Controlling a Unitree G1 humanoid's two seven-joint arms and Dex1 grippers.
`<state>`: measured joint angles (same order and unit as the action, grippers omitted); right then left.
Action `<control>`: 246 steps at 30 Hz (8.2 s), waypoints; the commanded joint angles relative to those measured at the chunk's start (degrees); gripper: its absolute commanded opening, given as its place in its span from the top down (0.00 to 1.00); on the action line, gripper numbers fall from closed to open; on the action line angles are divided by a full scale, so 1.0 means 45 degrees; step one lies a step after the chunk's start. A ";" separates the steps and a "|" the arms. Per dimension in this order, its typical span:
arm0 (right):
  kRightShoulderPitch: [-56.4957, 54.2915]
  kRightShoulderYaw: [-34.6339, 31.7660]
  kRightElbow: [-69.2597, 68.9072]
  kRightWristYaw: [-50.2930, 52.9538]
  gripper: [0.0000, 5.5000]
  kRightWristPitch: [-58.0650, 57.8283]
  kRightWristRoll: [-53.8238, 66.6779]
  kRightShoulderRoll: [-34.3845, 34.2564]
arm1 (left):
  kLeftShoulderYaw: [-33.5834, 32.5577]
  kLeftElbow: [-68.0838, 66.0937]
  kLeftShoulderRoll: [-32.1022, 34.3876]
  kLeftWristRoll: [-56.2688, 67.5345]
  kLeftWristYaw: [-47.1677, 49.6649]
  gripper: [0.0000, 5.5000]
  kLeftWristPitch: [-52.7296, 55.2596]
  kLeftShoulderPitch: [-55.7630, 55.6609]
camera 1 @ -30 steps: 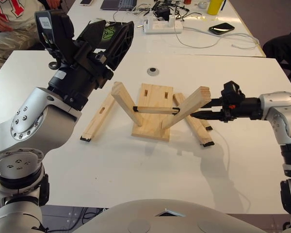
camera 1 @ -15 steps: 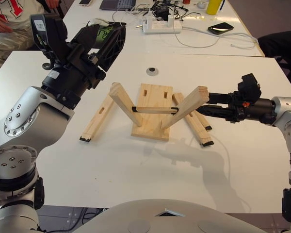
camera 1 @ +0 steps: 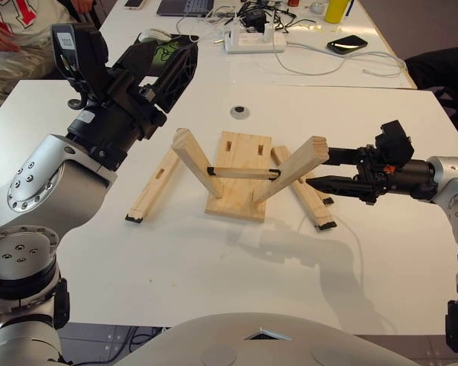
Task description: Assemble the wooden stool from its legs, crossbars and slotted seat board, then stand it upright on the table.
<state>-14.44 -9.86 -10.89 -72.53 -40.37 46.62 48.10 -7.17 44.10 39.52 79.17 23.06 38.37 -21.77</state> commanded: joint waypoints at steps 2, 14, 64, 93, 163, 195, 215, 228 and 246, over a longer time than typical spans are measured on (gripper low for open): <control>-0.0290 -0.0372 -0.0596 0.0522 0.40 -0.0438 0.0898 -0.0383 | 0.0185 -0.0178 0.0364 -0.0516 -0.0324 0.37 0.0632 0.0655; 0.0195 -0.0256 -0.1475 0.2027 0.55 -0.0635 0.1150 -0.1043 | 0.0773 0.0255 0.0026 -0.0456 0.0208 0.37 0.1125 -0.0504; 0.0600 0.0955 -0.2677 0.3820 0.59 0.0190 0.0502 -0.1784 | 0.7000 -0.1622 -0.3266 -0.9972 -0.5276 1.00 0.1777 0.3467; 0.0267 0.1442 -0.2239 0.3671 0.60 0.0488 -0.0094 -0.1717 | 0.7207 -0.1298 -0.4400 -1.3268 -0.5335 1.00 0.1851 0.4118; 0.0631 0.2383 -0.1454 0.3526 0.55 0.1223 -0.1457 -0.1274 | -0.3371 0.0172 -0.3518 -1.4030 -0.7416 1.00 0.2955 0.0184; -0.6333 -0.1723 -0.1030 0.9796 0.64 -0.0744 0.4312 -0.4483 | -0.2975 -0.1291 -0.3414 -1.4188 -0.7575 1.00 0.1073 0.2931; -0.5045 0.0715 -0.3338 1.0122 0.99 -0.1107 0.3218 -0.4605 | -0.2632 -0.0957 -0.3644 -1.4135 -0.7066 1.00 0.1056 0.2907; -0.3926 0.0797 -0.3703 1.0185 0.99 -0.0058 0.2418 -0.4642 | -0.2720 -0.0880 -0.3466 -1.3984 -0.7150 1.00 0.1261 0.2703; -0.4764 0.1489 -0.3042 1.0840 0.99 0.2102 0.0072 -0.5759 | -0.2532 -0.1189 -0.3390 -1.3883 -0.7159 1.00 0.1146 0.2498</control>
<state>-28.58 0.97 -24.75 -25.84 -30.26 43.92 23.03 -18.69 38.65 23.96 16.80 -9.24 43.34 -10.81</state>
